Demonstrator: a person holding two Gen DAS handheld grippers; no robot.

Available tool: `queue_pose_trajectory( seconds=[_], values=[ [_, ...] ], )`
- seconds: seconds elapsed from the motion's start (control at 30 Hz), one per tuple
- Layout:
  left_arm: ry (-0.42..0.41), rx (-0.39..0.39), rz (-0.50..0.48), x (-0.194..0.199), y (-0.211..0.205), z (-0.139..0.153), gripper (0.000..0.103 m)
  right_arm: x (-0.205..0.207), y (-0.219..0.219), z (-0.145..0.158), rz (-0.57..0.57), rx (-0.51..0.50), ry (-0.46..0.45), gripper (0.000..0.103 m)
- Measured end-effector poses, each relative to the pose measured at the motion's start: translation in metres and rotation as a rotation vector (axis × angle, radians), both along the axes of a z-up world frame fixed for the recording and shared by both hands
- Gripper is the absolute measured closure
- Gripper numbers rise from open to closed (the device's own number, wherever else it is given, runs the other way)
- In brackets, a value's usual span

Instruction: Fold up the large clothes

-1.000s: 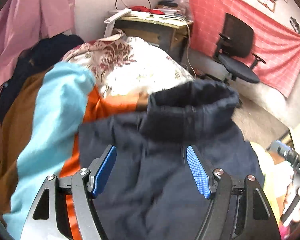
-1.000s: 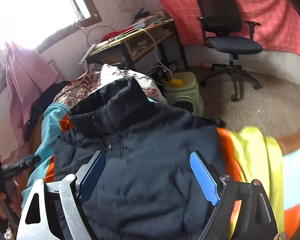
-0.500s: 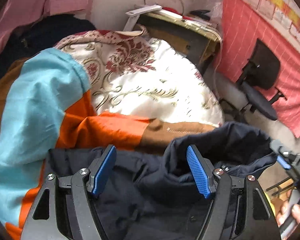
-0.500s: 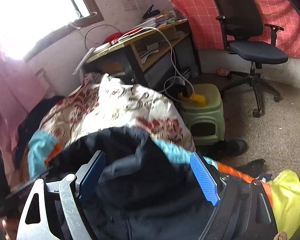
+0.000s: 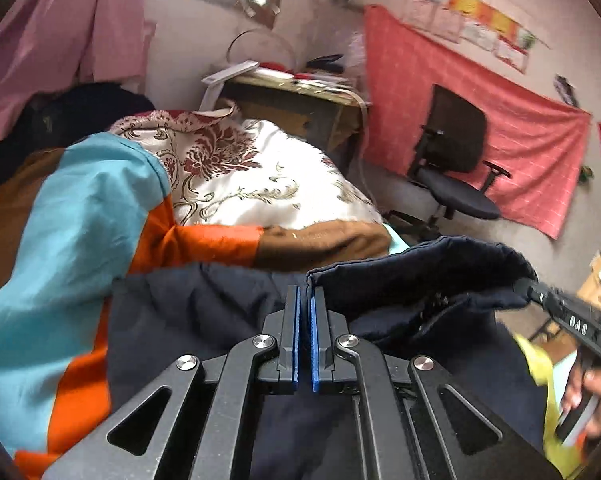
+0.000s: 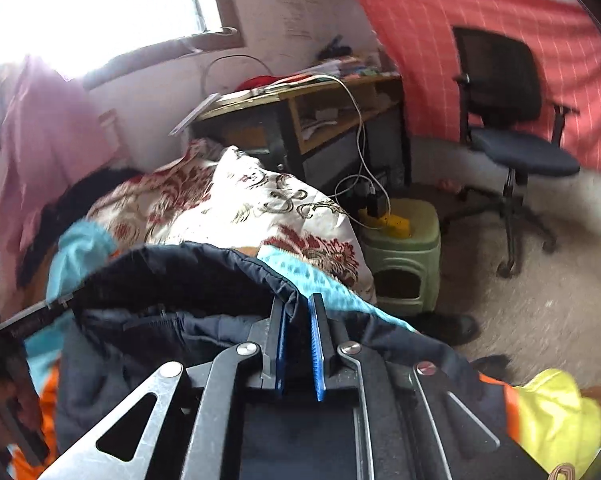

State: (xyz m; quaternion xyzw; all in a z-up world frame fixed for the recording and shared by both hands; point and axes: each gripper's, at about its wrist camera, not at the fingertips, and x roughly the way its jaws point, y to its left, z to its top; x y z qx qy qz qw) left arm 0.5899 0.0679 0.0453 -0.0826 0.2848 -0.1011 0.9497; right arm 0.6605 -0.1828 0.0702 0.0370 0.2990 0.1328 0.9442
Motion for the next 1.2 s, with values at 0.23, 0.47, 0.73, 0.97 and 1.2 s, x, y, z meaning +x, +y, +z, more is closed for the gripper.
queue_pose_trajectory(
  seconds=[0.23,0.47,0.73,0.97,1.2],
  values=[
    [0.022,0.060,-0.074,-0.047,-0.007,-0.045,0.101,-0.072,0.000,-0.022,0.050,-0.099,-0.017,0.094],
    [0.096,0.047,-0.056,-0.034,-0.014,-0.083,0.101,-0.082,0.004,-0.076,0.018,-0.130,0.069,0.094],
    [0.090,0.110,-0.054,-0.030,-0.022,-0.110,0.100,-0.082,0.007,-0.117,0.016,-0.168,0.058,0.094],
    [0.046,0.113,-0.079,-0.060,-0.019,-0.078,0.090,-0.097,0.001,-0.101,0.059,-0.152,0.030,0.090],
    [-0.118,0.039,-0.114,-0.072,-0.031,-0.037,0.058,-0.130,-0.003,-0.044,0.121,-0.185,-0.134,0.063]
  ],
)
